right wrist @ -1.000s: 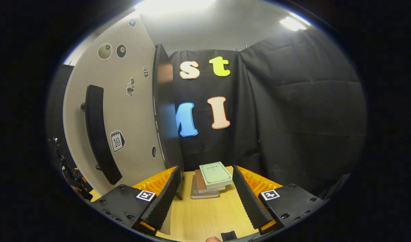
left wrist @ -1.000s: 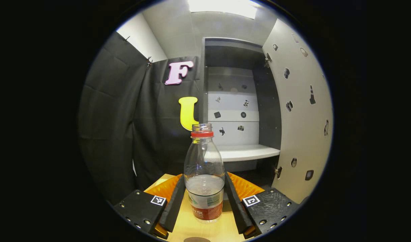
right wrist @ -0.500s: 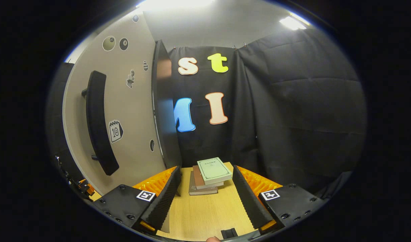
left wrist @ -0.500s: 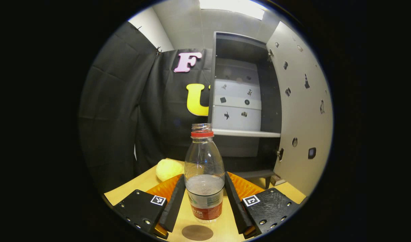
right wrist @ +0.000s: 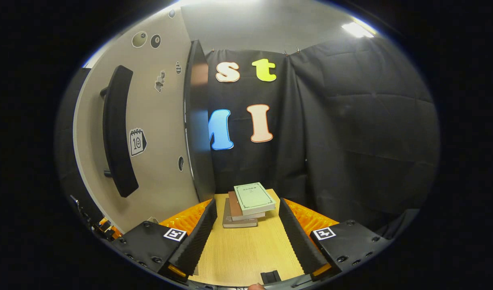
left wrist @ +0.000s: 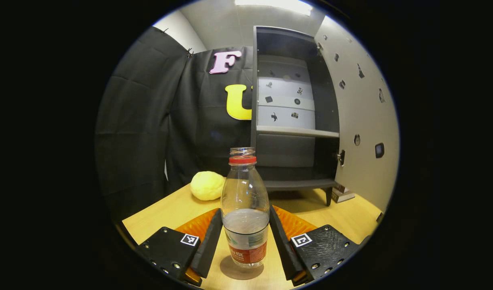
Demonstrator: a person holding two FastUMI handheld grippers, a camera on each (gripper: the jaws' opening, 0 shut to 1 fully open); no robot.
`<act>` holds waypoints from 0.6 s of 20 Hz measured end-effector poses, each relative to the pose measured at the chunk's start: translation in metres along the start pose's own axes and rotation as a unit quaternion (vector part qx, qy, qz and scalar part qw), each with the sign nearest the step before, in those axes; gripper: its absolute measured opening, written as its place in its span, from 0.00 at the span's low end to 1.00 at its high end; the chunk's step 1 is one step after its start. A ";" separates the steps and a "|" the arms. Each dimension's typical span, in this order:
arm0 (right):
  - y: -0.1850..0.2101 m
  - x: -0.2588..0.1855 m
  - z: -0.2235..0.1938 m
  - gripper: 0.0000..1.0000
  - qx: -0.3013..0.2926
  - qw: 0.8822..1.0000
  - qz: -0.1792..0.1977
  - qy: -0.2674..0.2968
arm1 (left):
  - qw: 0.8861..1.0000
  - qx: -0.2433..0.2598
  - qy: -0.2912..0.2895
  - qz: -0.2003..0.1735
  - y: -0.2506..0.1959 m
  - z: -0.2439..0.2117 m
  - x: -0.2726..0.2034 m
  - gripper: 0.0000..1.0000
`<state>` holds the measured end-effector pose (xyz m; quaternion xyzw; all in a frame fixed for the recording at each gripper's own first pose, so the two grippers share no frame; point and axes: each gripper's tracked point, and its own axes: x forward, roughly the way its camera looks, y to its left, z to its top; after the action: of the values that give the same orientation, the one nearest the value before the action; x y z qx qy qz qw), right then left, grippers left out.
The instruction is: Open the cabinet door with the right hand, grasp the bottle in the cabinet with the left hand and place it on the coaster, then close the cabinet door with the right hand.
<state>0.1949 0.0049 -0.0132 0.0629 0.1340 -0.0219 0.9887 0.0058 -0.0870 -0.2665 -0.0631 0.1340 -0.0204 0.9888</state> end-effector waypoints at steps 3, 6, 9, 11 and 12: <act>0.000 0.000 0.000 0.98 -0.005 1.000 0.001 0.000 | 1.000 -0.003 0.007 0.008 0.002 -0.012 0.001 0.65; 0.000 0.000 -0.002 0.98 -0.004 1.000 0.004 0.003 | 1.000 -0.005 0.011 0.016 0.006 -0.022 0.001 0.65; 0.000 0.002 -0.005 0.98 -0.002 1.000 0.005 0.005 | 1.000 -0.004 0.013 0.026 0.008 -0.028 0.000 0.65; -0.002 0.002 -0.005 0.98 -0.003 1.000 0.005 0.005 | 0.999 -0.009 0.017 0.032 0.011 -0.034 -0.003 0.66; -0.002 0.002 -0.004 0.98 -0.002 1.000 0.005 0.005 | 0.999 -0.013 0.011 0.034 0.013 -0.034 -0.007 0.66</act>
<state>0.1952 0.0039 -0.0177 0.0616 0.1388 -0.0161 0.9883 -0.0095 -0.0781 -0.2991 -0.0706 0.1470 0.0144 0.9865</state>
